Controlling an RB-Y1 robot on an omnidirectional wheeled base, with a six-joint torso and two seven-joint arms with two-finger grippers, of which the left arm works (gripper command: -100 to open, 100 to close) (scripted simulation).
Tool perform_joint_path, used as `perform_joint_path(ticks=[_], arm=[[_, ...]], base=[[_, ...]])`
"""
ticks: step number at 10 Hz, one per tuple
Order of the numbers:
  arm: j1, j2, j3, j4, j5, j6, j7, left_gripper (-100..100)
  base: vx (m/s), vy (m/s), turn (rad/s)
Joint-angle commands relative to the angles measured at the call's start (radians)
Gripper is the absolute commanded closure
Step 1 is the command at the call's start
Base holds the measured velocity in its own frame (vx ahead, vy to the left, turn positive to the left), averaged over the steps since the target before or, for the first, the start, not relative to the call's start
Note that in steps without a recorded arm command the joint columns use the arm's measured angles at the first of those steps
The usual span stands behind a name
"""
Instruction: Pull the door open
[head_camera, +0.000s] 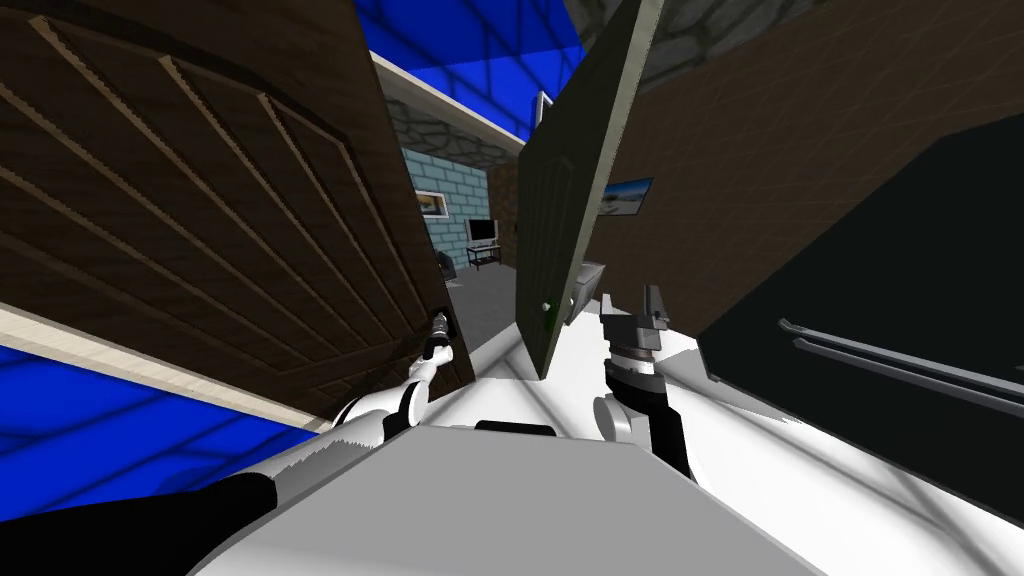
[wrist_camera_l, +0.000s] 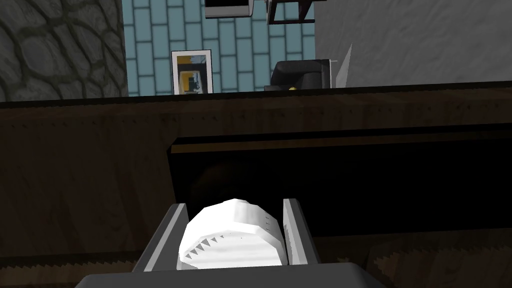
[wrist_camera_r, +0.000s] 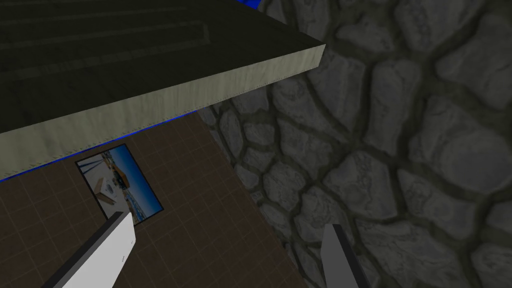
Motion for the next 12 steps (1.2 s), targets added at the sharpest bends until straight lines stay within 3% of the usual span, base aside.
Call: perform_joint_path(ticks=[1, 2, 12], arm=[[0.008, -0.002, -0.017, -0.011, -0.006, 0.01, 0.016, 100], [0.004, 0.0, -0.011, -0.008, -0.004, 0.005, 0.01, 100], [0.013, 0.003, -0.121, -0.02, -0.046, 0.017, 0.109, 100]], base=[[-0.202, 0.02, -0.072], [-0.092, -0.001, -0.027], [-0.215, 0.043, -0.093]])
